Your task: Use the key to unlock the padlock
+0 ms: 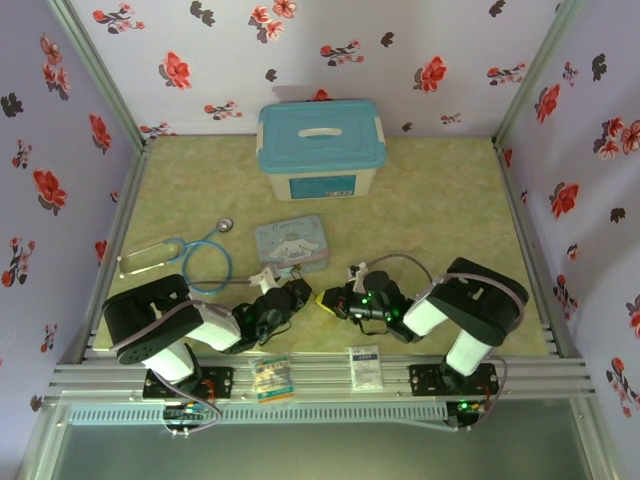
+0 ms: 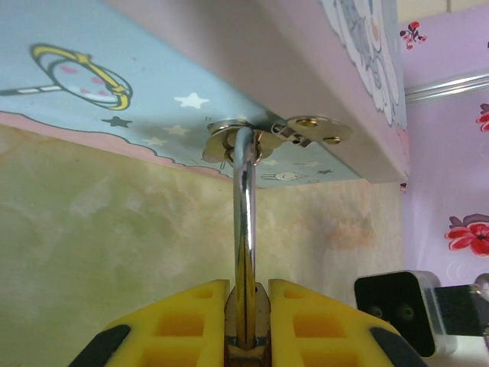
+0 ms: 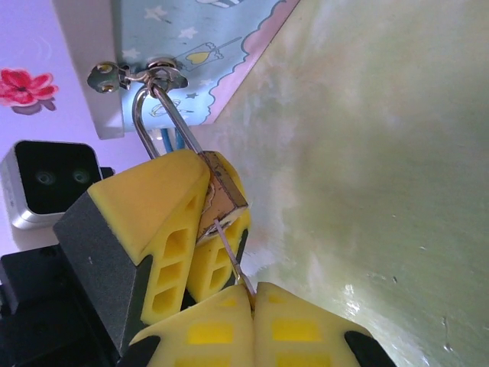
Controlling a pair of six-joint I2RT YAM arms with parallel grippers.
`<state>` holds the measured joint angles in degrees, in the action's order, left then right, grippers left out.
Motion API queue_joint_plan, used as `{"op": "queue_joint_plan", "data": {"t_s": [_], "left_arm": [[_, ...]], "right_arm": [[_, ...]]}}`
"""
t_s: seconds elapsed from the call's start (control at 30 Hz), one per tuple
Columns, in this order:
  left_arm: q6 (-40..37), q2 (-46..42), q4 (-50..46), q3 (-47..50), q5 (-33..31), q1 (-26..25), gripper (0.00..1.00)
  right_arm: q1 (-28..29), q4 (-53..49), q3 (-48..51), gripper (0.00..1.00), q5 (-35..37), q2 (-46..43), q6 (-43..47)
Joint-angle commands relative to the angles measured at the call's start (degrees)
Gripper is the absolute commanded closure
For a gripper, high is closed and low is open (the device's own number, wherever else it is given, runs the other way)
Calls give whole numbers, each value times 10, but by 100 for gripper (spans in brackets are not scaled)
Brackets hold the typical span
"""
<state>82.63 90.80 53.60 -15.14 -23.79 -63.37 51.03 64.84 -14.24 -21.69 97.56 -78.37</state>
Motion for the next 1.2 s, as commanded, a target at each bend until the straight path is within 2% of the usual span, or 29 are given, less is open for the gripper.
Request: {"op": "queue_joint_plan", "data": {"t_s": [0.0,0.1,1.17], "left_arm": [[10,-2,80,0,-27,1,100],[11,0,83,2,-29,0,100],[6,28,121,5,-33,0,100]], "right_arm": [[5,115,13,100,-7,46,-42],[8,145,9,100,-15,80,-51],[-12,145,25,100,-18,50,-42]]}}
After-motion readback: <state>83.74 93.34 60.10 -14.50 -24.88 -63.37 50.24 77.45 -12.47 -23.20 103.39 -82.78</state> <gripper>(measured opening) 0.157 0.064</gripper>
